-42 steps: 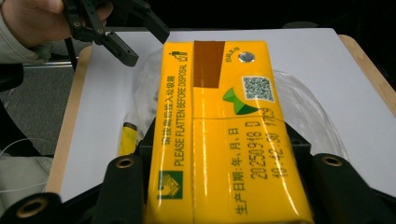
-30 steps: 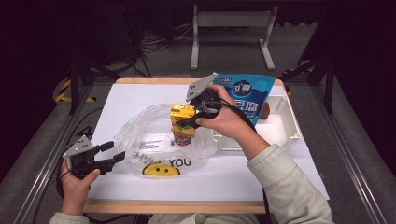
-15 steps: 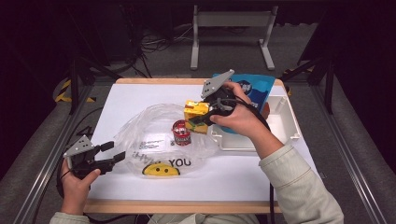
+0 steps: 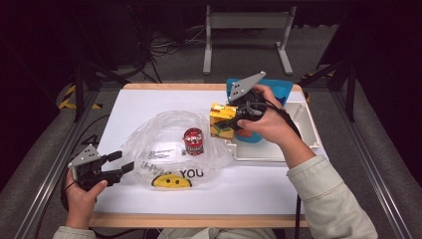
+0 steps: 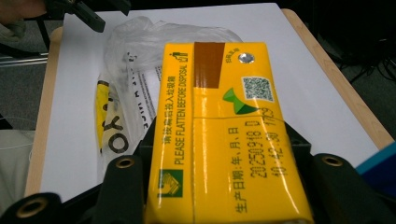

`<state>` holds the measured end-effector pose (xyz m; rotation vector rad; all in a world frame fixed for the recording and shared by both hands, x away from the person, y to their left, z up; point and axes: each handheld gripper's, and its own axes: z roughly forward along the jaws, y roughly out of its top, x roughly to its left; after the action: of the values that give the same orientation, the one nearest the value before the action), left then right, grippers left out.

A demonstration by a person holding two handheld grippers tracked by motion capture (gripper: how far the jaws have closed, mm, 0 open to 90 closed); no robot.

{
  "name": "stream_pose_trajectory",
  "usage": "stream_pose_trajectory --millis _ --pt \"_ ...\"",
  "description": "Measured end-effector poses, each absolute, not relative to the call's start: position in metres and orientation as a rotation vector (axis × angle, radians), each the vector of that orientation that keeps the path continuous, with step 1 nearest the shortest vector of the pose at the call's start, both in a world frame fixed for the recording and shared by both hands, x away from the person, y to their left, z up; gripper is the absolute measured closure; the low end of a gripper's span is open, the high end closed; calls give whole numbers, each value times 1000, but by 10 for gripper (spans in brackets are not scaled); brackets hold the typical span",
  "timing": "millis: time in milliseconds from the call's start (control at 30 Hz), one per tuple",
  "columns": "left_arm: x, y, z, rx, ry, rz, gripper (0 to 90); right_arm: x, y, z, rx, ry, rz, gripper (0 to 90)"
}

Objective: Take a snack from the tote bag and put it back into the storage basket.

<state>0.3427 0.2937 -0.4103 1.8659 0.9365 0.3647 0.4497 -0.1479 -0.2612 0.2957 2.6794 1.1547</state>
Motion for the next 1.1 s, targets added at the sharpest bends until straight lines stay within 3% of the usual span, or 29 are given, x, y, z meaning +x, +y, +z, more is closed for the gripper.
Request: stream_pose_trajectory --millis 1100 --pt "344 292 -411 1875 934 365 323 457 -204 -274 388 2633 1086 505"
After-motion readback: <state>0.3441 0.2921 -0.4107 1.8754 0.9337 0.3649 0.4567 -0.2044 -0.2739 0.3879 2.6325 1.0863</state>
